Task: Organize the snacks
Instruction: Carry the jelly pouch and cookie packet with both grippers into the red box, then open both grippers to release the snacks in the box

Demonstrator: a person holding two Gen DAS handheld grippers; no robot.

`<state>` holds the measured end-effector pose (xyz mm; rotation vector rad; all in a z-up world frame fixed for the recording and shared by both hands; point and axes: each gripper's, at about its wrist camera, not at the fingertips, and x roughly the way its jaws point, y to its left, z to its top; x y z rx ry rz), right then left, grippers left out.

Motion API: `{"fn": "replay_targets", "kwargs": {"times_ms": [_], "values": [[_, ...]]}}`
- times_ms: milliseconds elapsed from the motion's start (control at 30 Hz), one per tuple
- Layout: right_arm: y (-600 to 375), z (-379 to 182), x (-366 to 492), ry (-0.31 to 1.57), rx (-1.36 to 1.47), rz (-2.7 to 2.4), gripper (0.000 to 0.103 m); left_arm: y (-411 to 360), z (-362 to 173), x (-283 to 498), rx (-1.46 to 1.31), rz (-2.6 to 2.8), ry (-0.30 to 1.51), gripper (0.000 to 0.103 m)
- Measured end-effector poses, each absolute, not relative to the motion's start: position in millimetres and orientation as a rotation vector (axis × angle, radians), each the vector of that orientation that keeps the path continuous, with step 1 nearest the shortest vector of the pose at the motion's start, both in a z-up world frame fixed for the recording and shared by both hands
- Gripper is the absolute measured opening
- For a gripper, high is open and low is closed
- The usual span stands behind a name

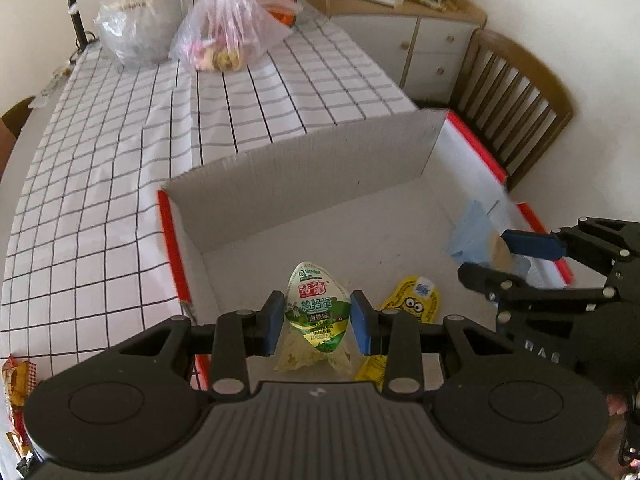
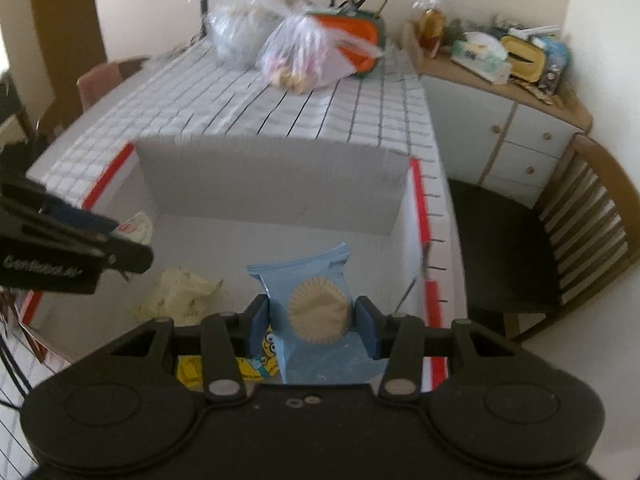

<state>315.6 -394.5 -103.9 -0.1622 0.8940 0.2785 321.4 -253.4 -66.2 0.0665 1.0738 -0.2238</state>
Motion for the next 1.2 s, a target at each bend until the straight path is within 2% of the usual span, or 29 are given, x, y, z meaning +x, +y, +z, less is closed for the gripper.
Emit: {"fn": "replay_targets", "kwargs": {"times_ms": [433,533,833,1000,1100,1200], "values": [[-374.2,-142.6,331.1,1.016,-0.233,0.377,0.044,-269.7,-100.0,345.1,0.123,-0.2,1.173,0.035],[-372.6,-147.6,331.5,1.034,-0.234,0.385,0.041,-272.7,-106.0,347.8,0.133,-0.204,1.193,0.035],[-375.2,-150.2,332.5,1.039,-0.221,0.389,0.046,-278.2,-110.7,349.4,0.143,-0.218,1.217,0.035],[-382.9,-140.5,330.7,1.012,-0.181,0.396,0.052,-275.8,-106.9,347.4,0.13,-0.22,1.208,0.04],[-388.8,-130.0,327.1,0.983,-0.145,0.401,0.054,-272.9,-99.2,342.6,0.11,-0.215,1.185,0.049],[-394.0,-117.3,319.8,0.949,-0.118,0.408,0.055,-268.1,-88.9,335.8,0.089,-0.217,1.154,0.051]]}}
